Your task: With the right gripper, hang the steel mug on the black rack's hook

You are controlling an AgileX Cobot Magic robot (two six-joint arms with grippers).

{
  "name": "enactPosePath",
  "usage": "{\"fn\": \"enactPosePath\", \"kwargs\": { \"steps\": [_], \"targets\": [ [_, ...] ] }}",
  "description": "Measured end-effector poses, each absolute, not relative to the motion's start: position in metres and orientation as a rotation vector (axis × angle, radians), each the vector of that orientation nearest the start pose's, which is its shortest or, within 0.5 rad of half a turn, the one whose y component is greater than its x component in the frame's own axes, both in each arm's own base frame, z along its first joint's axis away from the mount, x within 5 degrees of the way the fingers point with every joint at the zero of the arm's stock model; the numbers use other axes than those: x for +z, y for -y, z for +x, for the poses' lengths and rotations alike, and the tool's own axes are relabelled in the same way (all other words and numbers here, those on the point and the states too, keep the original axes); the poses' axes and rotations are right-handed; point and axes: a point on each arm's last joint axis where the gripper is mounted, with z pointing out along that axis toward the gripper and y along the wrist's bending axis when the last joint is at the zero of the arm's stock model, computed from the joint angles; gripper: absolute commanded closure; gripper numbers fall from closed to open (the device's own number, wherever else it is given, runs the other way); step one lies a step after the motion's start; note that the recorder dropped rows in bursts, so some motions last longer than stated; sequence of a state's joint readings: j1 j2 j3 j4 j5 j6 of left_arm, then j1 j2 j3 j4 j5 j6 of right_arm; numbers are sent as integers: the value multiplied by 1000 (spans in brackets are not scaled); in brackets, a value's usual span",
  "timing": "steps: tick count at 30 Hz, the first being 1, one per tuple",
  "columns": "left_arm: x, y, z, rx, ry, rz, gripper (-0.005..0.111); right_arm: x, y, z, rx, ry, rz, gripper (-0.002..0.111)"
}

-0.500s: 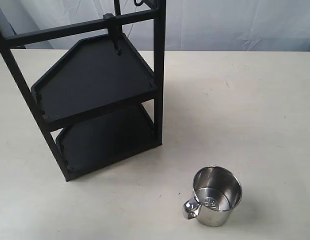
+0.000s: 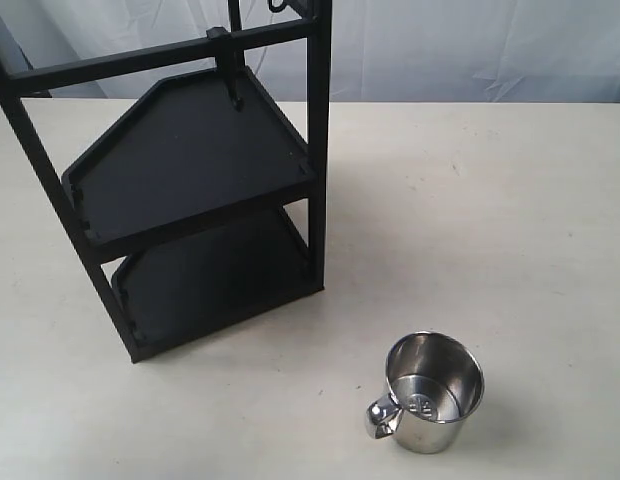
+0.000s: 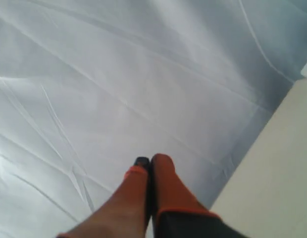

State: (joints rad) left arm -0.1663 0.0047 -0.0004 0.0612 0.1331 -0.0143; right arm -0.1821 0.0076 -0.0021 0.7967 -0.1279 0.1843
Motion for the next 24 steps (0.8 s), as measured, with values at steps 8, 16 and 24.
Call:
{"fn": "enactPosePath", "kwargs": {
  "steps": [8,16,24],
  "targets": [
    [201,9,56,-86,-1613,166,105,229,27,48,690,-942,956,105],
    [201,9,56,-86,-1613,166,105,224,21,51,874,-961,1060,105],
    [201,9,56,-86,-1613,166,105,299,7,33,720,-1031,714,105]
  ]
}}
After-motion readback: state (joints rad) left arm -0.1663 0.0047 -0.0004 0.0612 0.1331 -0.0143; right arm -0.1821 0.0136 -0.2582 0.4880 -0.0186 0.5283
